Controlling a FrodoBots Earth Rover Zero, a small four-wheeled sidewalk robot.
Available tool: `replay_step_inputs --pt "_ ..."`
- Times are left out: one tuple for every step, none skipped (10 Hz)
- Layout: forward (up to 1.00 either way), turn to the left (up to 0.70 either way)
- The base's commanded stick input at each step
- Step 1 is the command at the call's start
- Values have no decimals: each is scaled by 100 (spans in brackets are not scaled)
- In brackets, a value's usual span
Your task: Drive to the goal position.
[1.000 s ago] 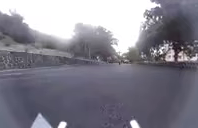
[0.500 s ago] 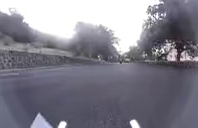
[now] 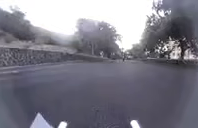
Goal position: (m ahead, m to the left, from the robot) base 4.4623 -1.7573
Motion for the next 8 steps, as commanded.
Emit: replay_step_inputs --pt "70 -27" --pt "70 0" --pt "70 0" --pt "70 0" --pt "70 0" --pt "70 0" --pt "70 0" --pt "70 0"
